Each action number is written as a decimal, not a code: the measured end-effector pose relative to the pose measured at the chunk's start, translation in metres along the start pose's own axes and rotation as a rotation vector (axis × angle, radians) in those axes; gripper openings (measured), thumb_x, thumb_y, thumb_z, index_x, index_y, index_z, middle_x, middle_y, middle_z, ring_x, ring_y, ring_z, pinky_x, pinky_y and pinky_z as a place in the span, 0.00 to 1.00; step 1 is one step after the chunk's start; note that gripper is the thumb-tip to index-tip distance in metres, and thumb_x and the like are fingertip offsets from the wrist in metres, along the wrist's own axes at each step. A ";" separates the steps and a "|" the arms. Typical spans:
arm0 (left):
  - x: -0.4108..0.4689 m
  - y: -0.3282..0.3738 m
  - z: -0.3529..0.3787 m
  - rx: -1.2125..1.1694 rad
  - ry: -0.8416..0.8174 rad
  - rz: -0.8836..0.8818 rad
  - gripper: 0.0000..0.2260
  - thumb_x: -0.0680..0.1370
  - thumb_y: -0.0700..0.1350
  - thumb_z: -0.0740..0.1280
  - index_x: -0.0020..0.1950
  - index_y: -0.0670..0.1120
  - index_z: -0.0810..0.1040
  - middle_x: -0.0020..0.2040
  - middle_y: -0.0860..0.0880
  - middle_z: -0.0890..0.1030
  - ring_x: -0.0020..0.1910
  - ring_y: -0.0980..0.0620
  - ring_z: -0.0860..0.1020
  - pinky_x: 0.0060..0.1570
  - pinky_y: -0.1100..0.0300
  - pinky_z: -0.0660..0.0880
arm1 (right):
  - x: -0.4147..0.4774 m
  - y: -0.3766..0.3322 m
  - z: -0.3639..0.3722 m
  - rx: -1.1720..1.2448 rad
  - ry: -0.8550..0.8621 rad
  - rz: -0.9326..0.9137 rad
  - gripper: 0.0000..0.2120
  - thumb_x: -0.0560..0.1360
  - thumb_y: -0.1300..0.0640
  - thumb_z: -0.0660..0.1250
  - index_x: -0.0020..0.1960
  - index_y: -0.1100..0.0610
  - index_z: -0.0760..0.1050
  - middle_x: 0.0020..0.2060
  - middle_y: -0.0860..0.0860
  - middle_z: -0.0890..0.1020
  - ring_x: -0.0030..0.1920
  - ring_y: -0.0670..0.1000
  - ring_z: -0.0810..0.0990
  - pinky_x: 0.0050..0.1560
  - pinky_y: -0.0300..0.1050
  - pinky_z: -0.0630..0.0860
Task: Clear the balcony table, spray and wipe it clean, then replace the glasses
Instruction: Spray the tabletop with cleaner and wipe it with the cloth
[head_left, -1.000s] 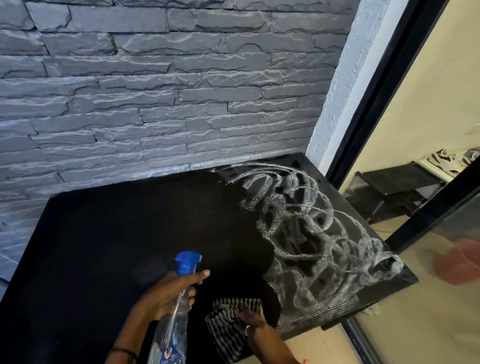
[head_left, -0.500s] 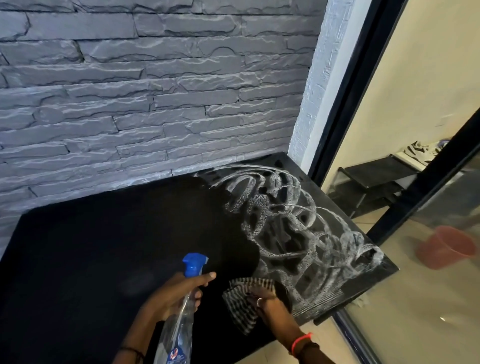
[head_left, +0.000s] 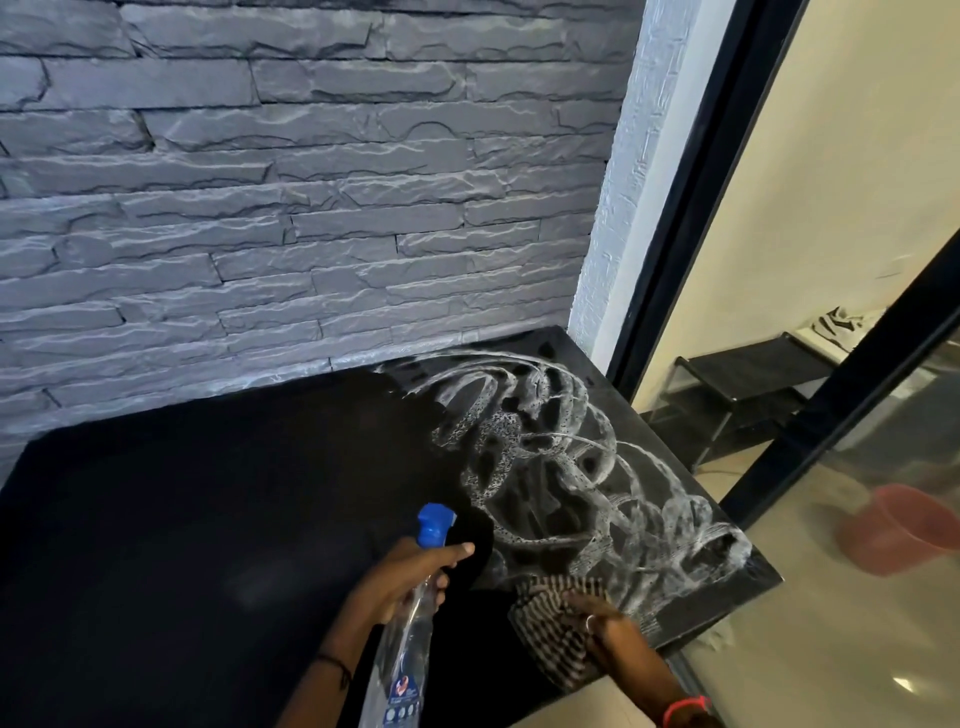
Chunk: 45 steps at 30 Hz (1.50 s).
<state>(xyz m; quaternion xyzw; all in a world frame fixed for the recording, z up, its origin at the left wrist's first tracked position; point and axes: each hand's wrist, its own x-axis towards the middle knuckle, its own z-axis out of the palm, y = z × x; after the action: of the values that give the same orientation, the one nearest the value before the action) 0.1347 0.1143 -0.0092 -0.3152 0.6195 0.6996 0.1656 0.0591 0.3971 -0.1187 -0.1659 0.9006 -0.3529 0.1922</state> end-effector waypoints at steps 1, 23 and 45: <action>0.003 0.003 0.006 0.013 0.002 0.001 0.14 0.71 0.49 0.75 0.44 0.41 0.75 0.25 0.49 0.72 0.23 0.53 0.72 0.25 0.62 0.70 | 0.005 0.004 -0.006 0.156 -0.179 -0.011 0.34 0.71 0.31 0.56 0.52 0.60 0.81 0.54 0.50 0.81 0.55 0.48 0.79 0.58 0.25 0.69; 0.039 0.015 0.060 0.092 0.039 -0.018 0.14 0.70 0.51 0.75 0.41 0.43 0.75 0.24 0.51 0.74 0.23 0.53 0.72 0.29 0.60 0.69 | 0.016 0.029 -0.013 -0.183 -0.135 -0.286 0.34 0.58 0.19 0.53 0.56 0.34 0.73 0.63 0.43 0.72 0.66 0.48 0.71 0.65 0.30 0.65; 0.035 0.040 0.009 -0.126 0.219 0.020 0.15 0.71 0.50 0.74 0.47 0.41 0.76 0.27 0.49 0.73 0.25 0.53 0.72 0.27 0.61 0.71 | 0.059 -0.013 0.029 -0.054 -0.509 -0.400 0.56 0.57 0.25 0.59 0.71 0.64 0.60 0.72 0.52 0.60 0.50 0.14 0.57 0.52 0.12 0.52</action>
<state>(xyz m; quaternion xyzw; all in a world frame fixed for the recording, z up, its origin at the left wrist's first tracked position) 0.0820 0.1104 -0.0009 -0.3932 0.5917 0.7003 0.0701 0.0235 0.3458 -0.1423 -0.4277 0.7821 -0.3067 0.3336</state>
